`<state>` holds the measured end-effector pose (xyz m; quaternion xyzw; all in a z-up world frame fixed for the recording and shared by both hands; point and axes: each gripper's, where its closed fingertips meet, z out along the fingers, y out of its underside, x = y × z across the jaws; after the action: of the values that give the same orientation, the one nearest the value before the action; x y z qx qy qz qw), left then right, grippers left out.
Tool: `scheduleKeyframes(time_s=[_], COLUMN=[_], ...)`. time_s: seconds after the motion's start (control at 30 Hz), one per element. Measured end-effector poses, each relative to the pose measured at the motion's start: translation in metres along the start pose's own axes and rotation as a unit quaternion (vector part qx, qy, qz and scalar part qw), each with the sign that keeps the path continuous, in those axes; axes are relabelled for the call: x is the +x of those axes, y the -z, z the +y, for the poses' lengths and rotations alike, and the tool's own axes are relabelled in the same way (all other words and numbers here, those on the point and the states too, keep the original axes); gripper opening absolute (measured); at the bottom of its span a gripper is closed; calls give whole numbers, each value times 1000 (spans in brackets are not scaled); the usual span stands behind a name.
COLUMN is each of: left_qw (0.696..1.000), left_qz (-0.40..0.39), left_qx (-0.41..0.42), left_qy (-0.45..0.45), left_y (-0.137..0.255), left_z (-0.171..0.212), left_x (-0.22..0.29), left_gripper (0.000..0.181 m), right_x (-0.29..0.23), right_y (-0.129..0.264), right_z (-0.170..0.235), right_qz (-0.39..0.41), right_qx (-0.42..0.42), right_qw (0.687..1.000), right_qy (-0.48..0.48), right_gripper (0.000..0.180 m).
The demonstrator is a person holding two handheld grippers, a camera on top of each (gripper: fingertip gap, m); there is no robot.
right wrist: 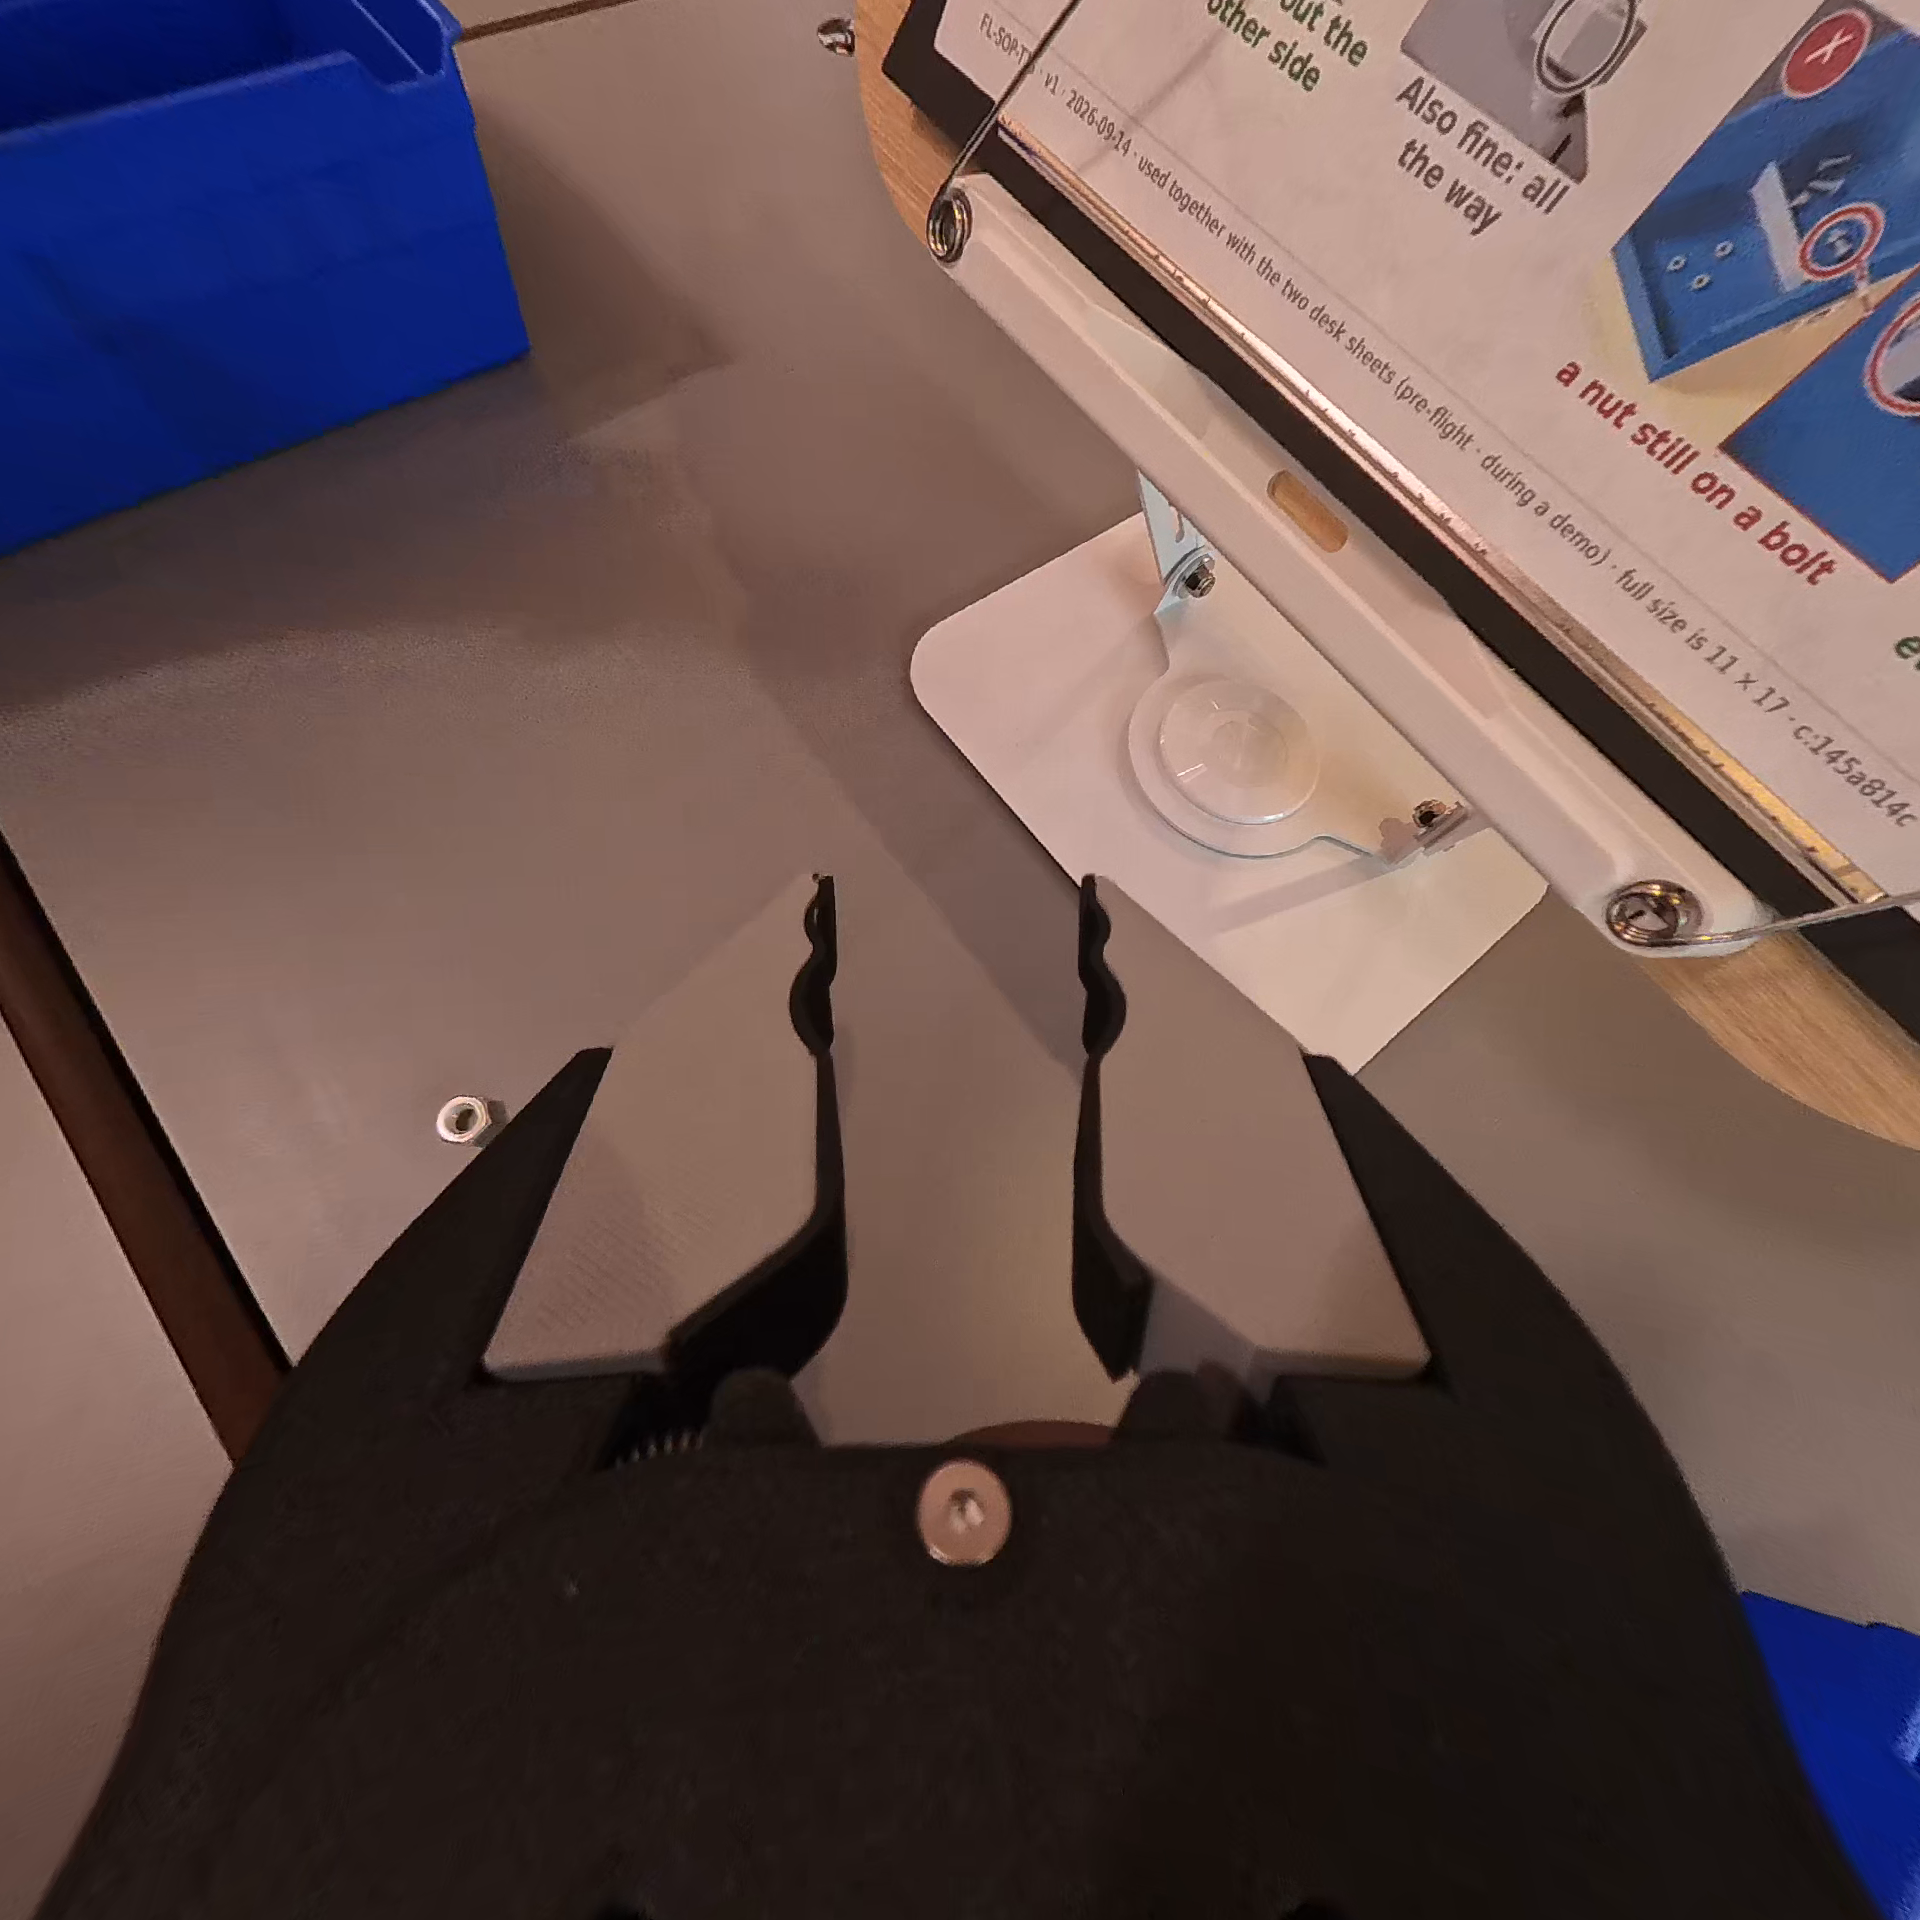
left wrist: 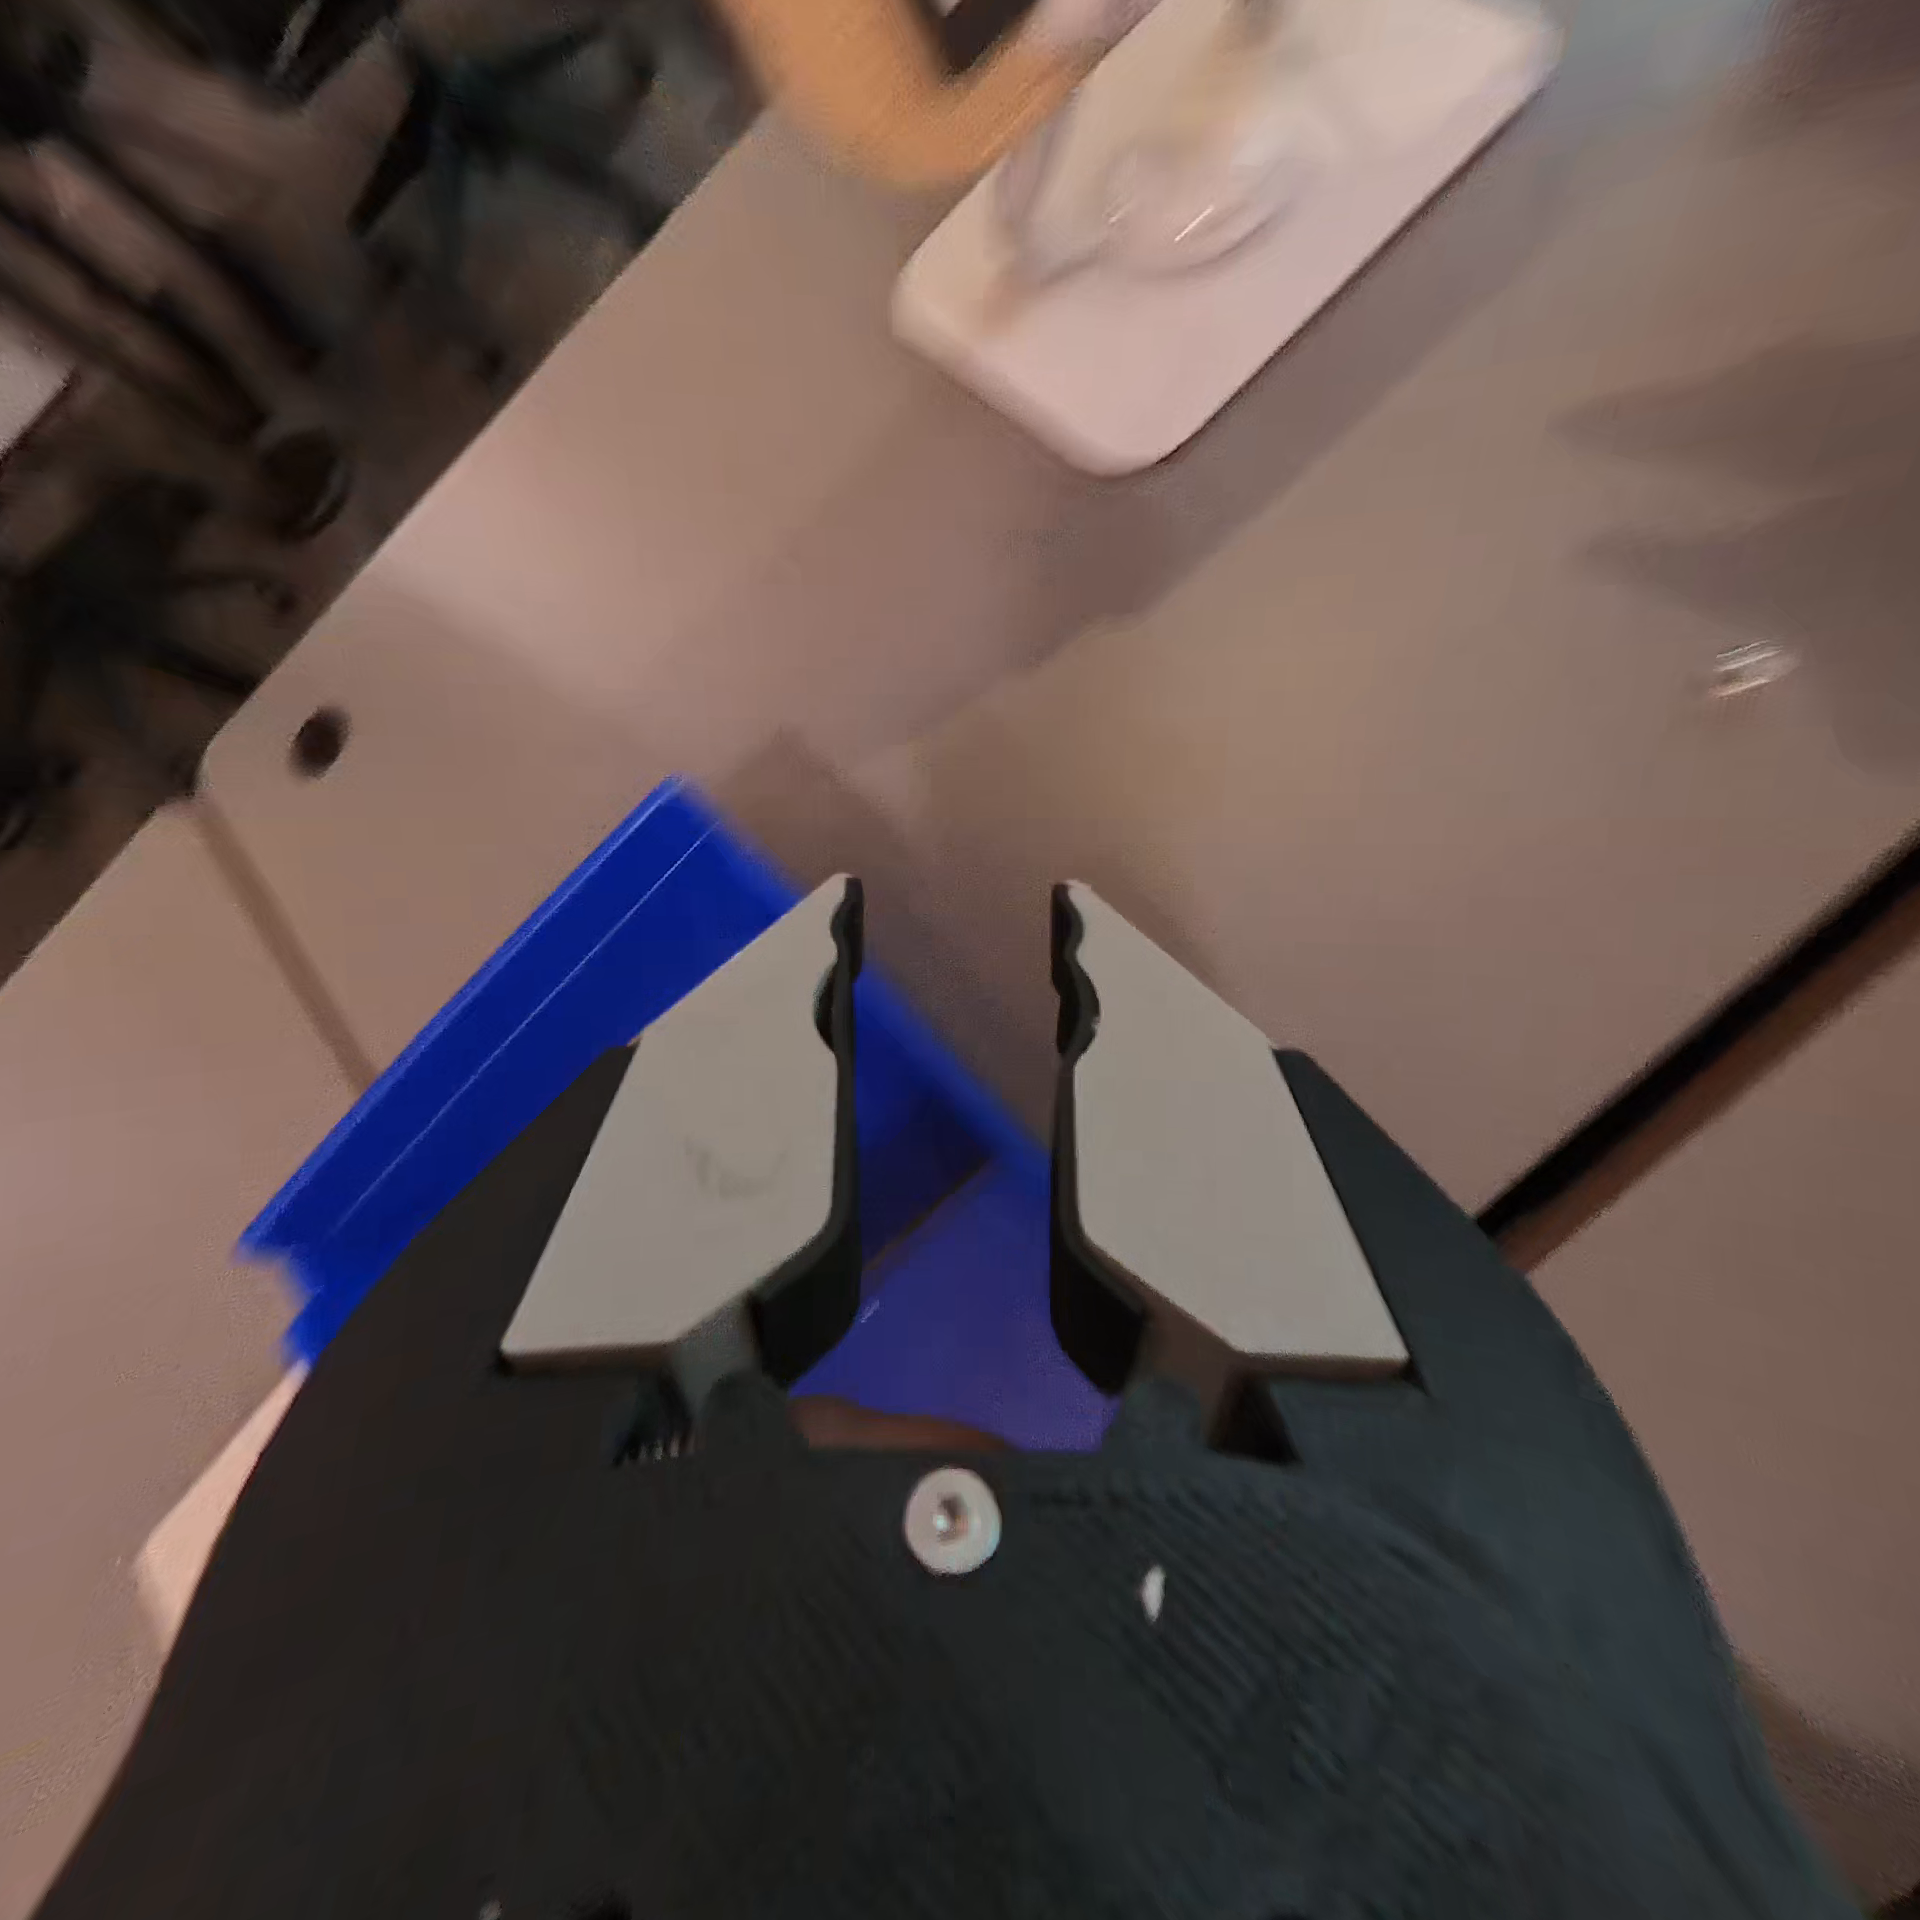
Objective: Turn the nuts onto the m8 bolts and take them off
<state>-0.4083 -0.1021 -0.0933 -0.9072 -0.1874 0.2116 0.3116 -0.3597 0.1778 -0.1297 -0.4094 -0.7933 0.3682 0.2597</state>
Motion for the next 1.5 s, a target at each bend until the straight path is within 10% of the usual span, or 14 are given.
scheduleKeyframes(time_s=[0.03,0.47,0.53,0.6,0.97,1.07,1.17,1.5], left_qw=[999,927,934,937,916,876,861,871], left_qz=[-22,106,105,72,117,66,84,288], left_qx=[-37,-355,-334,-336,-371,-475,-499,-397], left_qy=[15,62,72,62,98,49,41,31], left_y=[-1,-83,-95,-99,-49,-31,-34,-72], left_z=[22,182,172,172,187,220,225,167], left_x=[-27,-80,-86,-99,-108,-123,-114,-23], left_gripper=[37,49,44,0,0,33,0,0], right_x=[0,5,6,7,3,1,-2,0], right_y=[-1,-16,-15,-14,-9,-8,-8,-4], right_z=[1,17,17,16,10,9,8,5], right_qz=[1,0,-3,-3,-8,-10,-12,-12], right_qx=[-2,-32,-29,-27,-18,-17,-18,-10], right_qw=[1000,999,1000,1000,1000,1000,1000,1000], right_qy=[0,-2,-6,-8,2,7,11,11], right_gripper=[44,44,44,44,43,43,43,43])
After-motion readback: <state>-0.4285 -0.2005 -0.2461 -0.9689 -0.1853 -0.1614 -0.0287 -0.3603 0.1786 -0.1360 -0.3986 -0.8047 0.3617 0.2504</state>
